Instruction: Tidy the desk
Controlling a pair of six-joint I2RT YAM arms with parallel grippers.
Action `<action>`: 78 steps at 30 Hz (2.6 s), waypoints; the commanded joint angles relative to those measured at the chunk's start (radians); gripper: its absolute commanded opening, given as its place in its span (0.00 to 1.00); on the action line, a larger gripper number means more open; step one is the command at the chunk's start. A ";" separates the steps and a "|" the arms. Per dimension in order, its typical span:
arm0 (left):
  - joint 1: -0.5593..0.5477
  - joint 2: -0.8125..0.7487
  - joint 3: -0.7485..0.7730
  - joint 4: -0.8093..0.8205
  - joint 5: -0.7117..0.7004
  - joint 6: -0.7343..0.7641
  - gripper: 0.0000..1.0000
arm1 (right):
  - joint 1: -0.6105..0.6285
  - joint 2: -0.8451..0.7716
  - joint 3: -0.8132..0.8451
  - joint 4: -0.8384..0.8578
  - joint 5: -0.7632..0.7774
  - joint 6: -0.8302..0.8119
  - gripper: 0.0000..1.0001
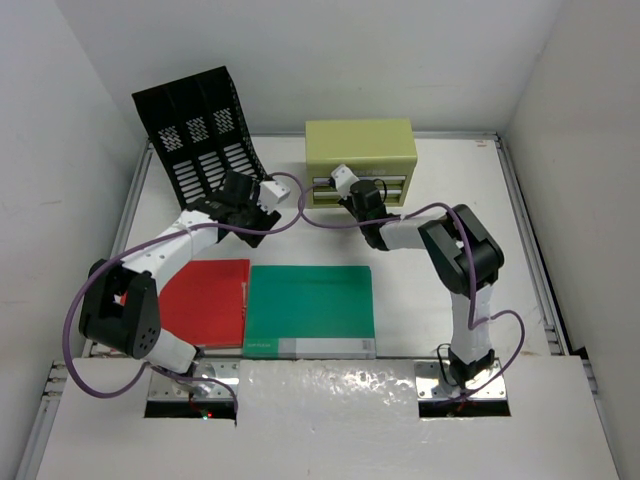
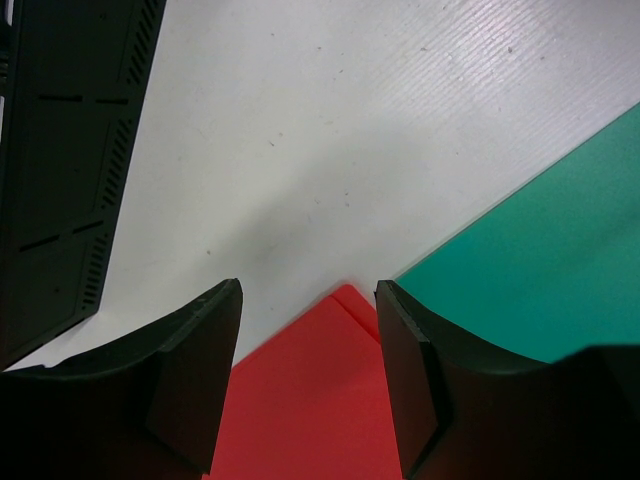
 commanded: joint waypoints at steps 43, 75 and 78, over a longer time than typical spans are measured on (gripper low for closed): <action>-0.252 -0.208 -0.192 -0.066 0.006 0.135 0.55 | 0.001 -1.148 -0.944 -0.471 -0.660 1.274 0.64; -0.254 -0.201 -0.303 0.102 0.104 0.182 0.55 | 0.120 -0.916 -0.988 -0.350 -0.857 1.495 0.42; -0.255 -0.179 -0.343 0.127 0.106 0.204 0.55 | 0.119 -0.910 -0.964 -0.356 -0.837 1.468 0.38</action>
